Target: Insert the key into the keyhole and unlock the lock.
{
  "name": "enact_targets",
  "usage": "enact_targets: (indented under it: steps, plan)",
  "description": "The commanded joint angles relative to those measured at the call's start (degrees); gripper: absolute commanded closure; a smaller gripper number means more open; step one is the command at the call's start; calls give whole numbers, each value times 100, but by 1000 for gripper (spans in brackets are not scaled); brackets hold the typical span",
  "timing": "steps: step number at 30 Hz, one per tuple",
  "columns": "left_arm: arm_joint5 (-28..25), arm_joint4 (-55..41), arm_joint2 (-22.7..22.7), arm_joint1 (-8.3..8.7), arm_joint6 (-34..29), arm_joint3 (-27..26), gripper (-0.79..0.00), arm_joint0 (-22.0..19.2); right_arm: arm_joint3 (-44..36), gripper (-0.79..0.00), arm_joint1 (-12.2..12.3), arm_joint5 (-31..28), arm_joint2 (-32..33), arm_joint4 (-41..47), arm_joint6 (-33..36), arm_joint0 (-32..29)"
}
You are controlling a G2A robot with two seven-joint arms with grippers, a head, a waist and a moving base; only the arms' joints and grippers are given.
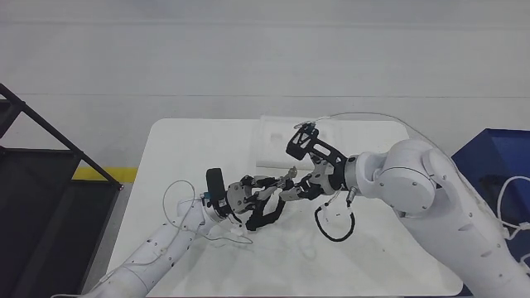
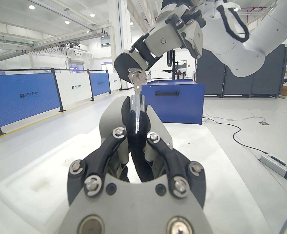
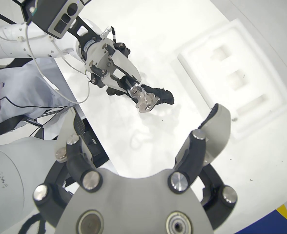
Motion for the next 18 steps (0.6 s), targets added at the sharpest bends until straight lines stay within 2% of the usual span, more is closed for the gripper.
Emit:
enact_targets:
  steps: [1, 10, 14, 18]
  plan:
    - [-10, 2, -1, -1, -10, -11, 0, -1, -2, -785, -1, -3, -6, -15, 10, 3]
    - [-33, 11, -19, 1, -33, -39, 0, 2, 4, -785, 4, -100, -6, -105, -133, -52]
    - [-43, -10, -12, -3, -43, -42, 0, 9, 107, -785, 20, -1184, -29, -126, -355, -22]
    - [-51, -11, -8, -5, -51, -42, 0, 5, 360, -785, 58, -2643, 13, -172, -622, 16]
